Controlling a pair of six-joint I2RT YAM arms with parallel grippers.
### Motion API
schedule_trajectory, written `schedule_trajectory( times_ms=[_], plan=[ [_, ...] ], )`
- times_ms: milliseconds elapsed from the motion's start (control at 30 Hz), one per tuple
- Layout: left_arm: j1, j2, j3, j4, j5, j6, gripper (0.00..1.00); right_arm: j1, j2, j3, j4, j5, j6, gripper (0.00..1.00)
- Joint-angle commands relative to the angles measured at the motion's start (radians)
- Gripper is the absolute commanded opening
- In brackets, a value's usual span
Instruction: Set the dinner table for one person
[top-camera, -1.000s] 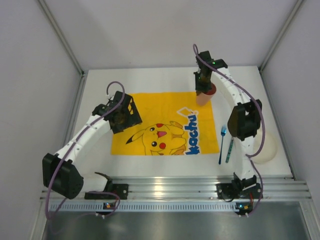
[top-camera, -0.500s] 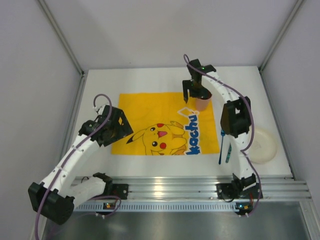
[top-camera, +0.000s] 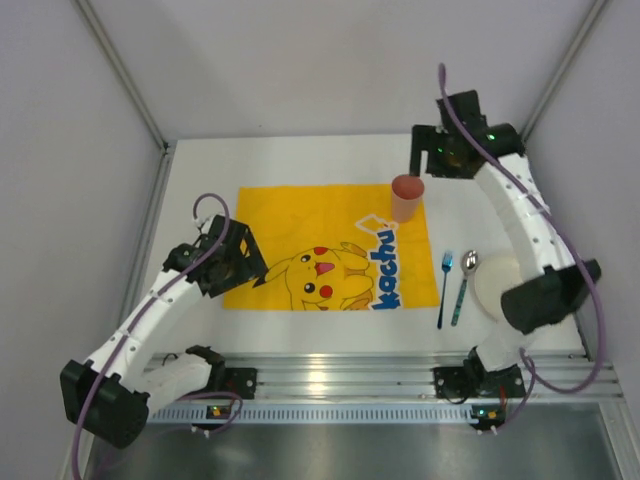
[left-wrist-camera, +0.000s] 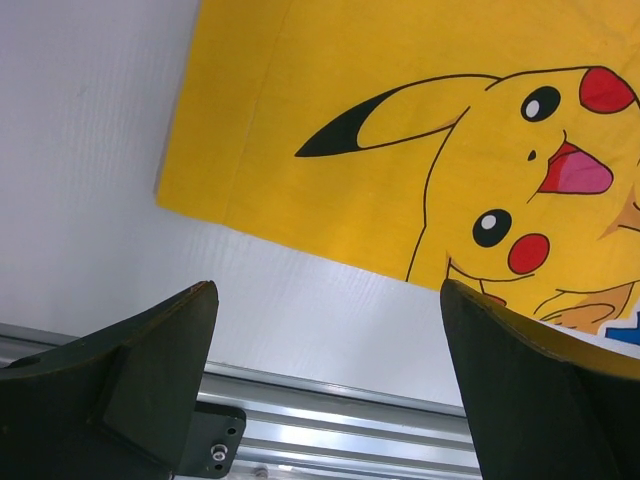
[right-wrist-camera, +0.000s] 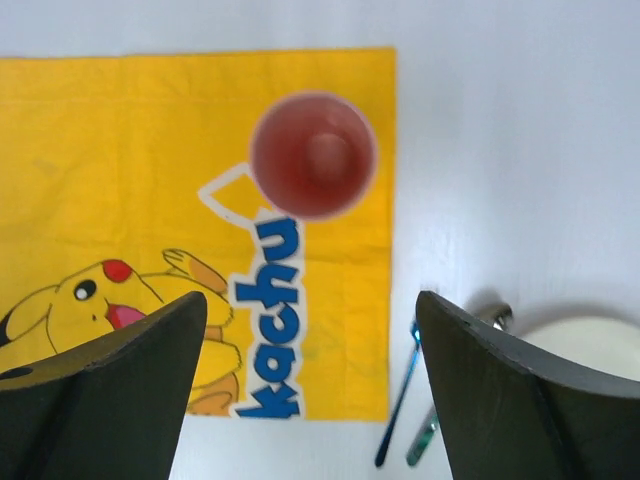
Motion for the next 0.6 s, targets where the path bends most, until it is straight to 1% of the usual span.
schedule_trajectory(
  times_ms=[0, 33, 67, 100, 133, 200, 233, 267, 367, 433, 467, 567],
  plan=[
    [0.003, 0.026, -0.020, 0.081, 0.043, 0.049, 0.98, -0.135, -0.160, -0.272, 0.000, -0.039, 0.031, 0.85],
    [0.003, 0.044, -0.024, 0.091, 0.051, 0.055, 0.98, -0.204, -0.220, -0.430, 0.006, -0.078, 0.059, 0.84],
    [0.003, 0.053, -0.026, 0.104, 0.055, 0.061, 0.98, -0.232, -0.249, -0.509, 0.011, -0.130, 0.065, 0.83],
    [0.003, 0.064, -0.026, 0.107, 0.064, 0.063, 0.98, -0.252, -0.277, -0.586, 0.037, -0.142, 0.071, 0.82],
    [0.003, 0.084, -0.026, 0.111, 0.077, 0.063, 0.98, -0.269, -0.326, -0.716, 0.051, -0.148, 0.078, 0.82],
    [0.003, 0.096, -0.032, 0.126, 0.095, 0.060, 0.98, -0.269, -0.375, -0.818, 0.083, -0.150, 0.078, 0.81],
    [0.002, 0.097, -0.043, 0.134, 0.109, 0.058, 0.97, -0.272, -0.383, -0.891, 0.115, -0.182, 0.076, 0.81],
    [0.001, 0.093, -0.049, 0.137, 0.117, 0.052, 0.97, -0.274, -0.386, -0.918, 0.129, -0.237, 0.070, 0.81],
    [0.001, 0.069, -0.070, 0.144, 0.126, 0.047, 0.97, -0.274, -0.377, -0.967, 0.157, -0.268, 0.070, 0.80],
    [0.001, 0.044, -0.083, 0.132, 0.121, 0.047, 0.97, -0.274, -0.368, -0.981, 0.172, -0.262, 0.073, 0.70],
    [0.001, 0.037, -0.087, 0.124, 0.103, 0.043, 0.97, -0.274, -0.359, -0.982, 0.177, -0.242, 0.075, 0.59],
    [0.001, -0.005, -0.110, 0.118, 0.115, 0.028, 0.97, -0.274, -0.313, -0.984, 0.186, -0.221, 0.078, 0.38]
  ],
)
